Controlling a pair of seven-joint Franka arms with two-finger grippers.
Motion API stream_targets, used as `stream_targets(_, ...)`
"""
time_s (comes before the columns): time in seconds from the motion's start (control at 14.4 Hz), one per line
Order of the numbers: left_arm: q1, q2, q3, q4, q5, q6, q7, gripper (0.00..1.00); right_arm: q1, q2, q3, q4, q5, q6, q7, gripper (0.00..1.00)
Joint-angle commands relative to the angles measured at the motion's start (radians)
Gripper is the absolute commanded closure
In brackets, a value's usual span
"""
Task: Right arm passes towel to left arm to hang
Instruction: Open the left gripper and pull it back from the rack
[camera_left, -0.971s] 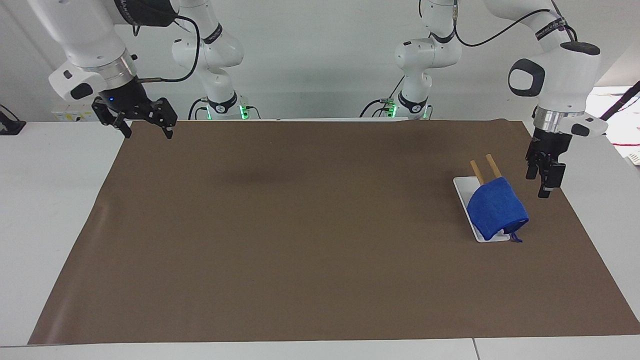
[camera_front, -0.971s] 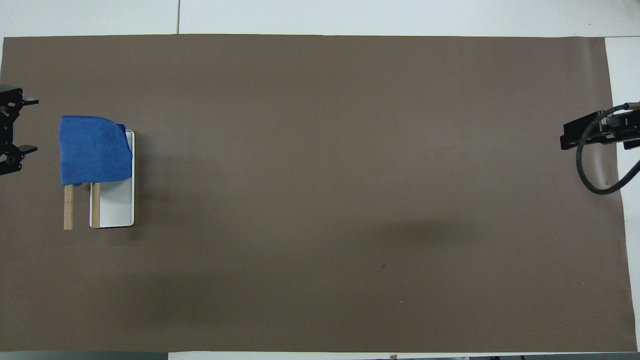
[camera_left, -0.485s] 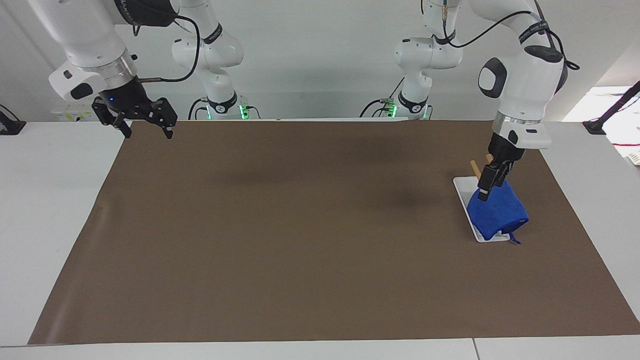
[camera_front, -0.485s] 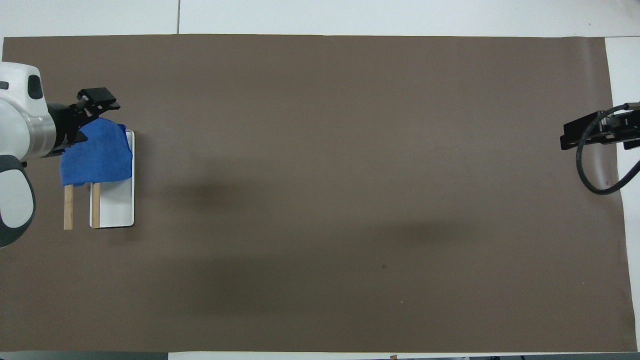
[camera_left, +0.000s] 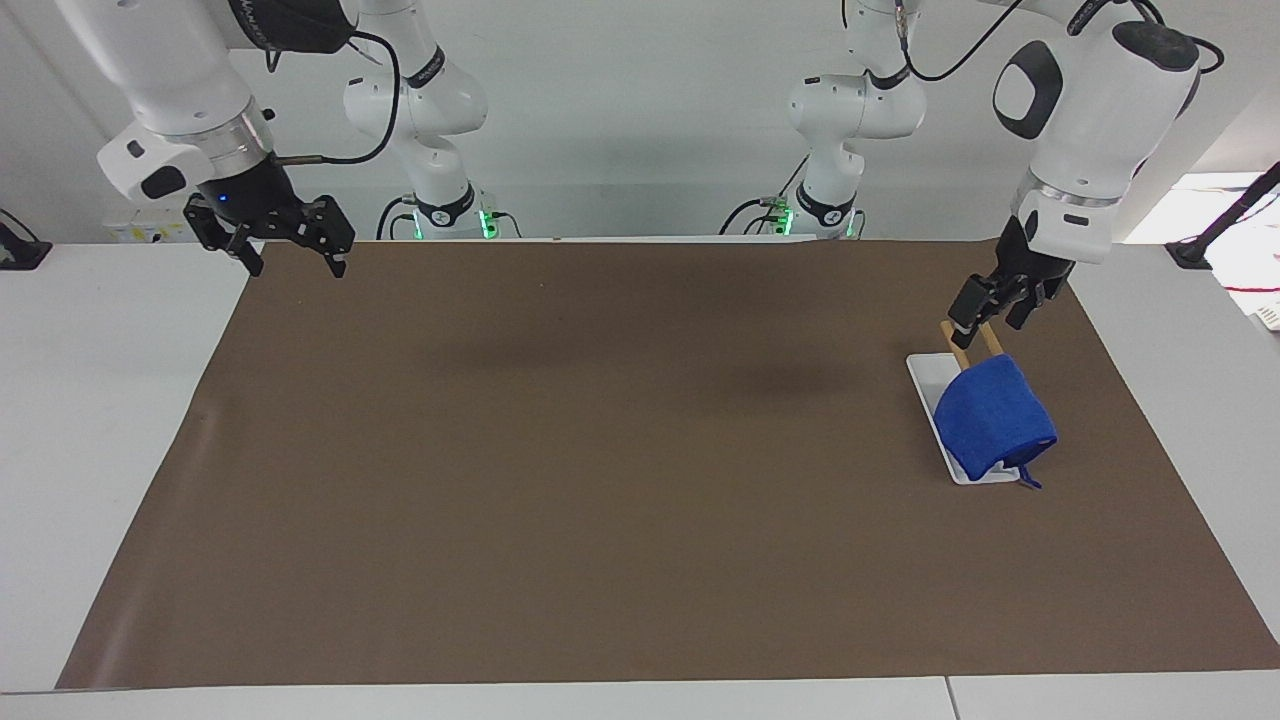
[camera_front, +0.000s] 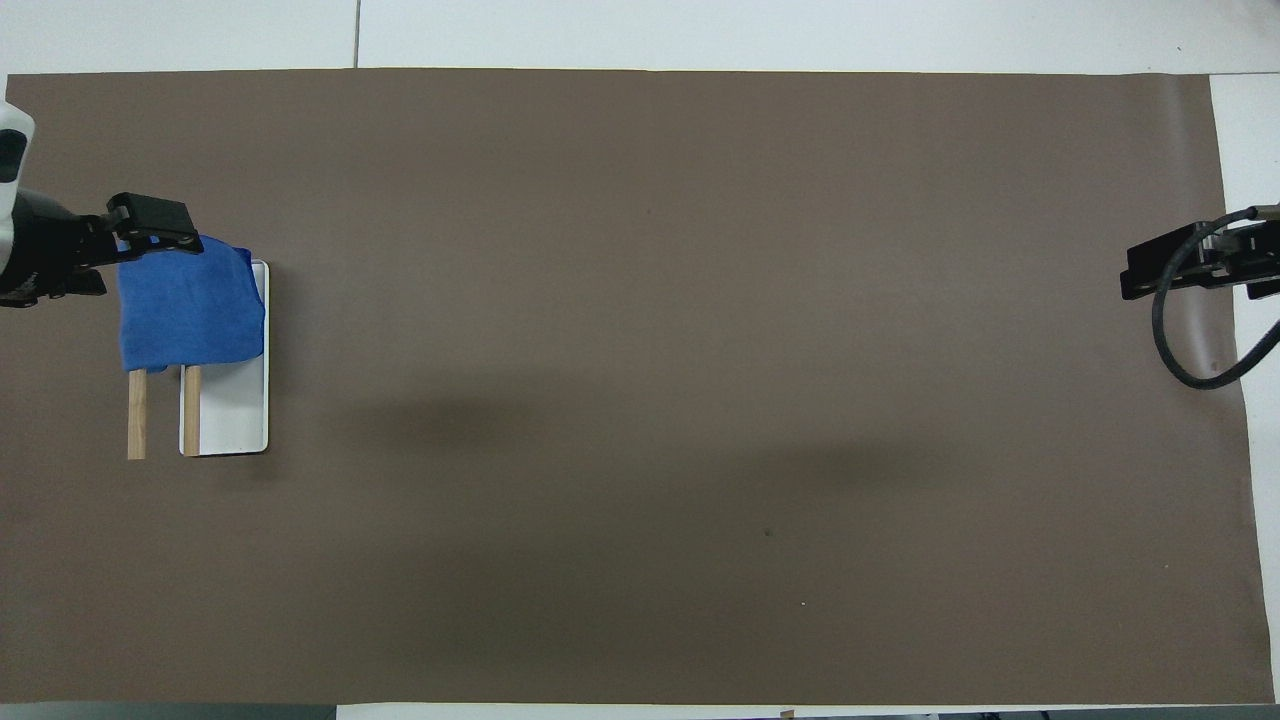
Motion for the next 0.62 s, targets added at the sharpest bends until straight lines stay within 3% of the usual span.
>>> stream_targets(0.0,0.084,0.014,0.007,0.069,-0.036,-0.126,0.149,0.00,-0.012,-0.008,0.006,-0.010,0.004,-0.013,-0.015,0.00)
stream_targets(0.28,0.136,0.006,0.007,0.073,-0.033,-0.191,0.315,0.00,-0.012,-0.008,0.006,-0.010,0.004,-0.013,-0.015,0.00)
stream_targets(0.55,0.123,0.009,-0.001,0.096,-0.026,-0.237,0.323,0.00,-0.012,-0.008,0.006,-0.010,0.004,-0.013,-0.015,0.00)
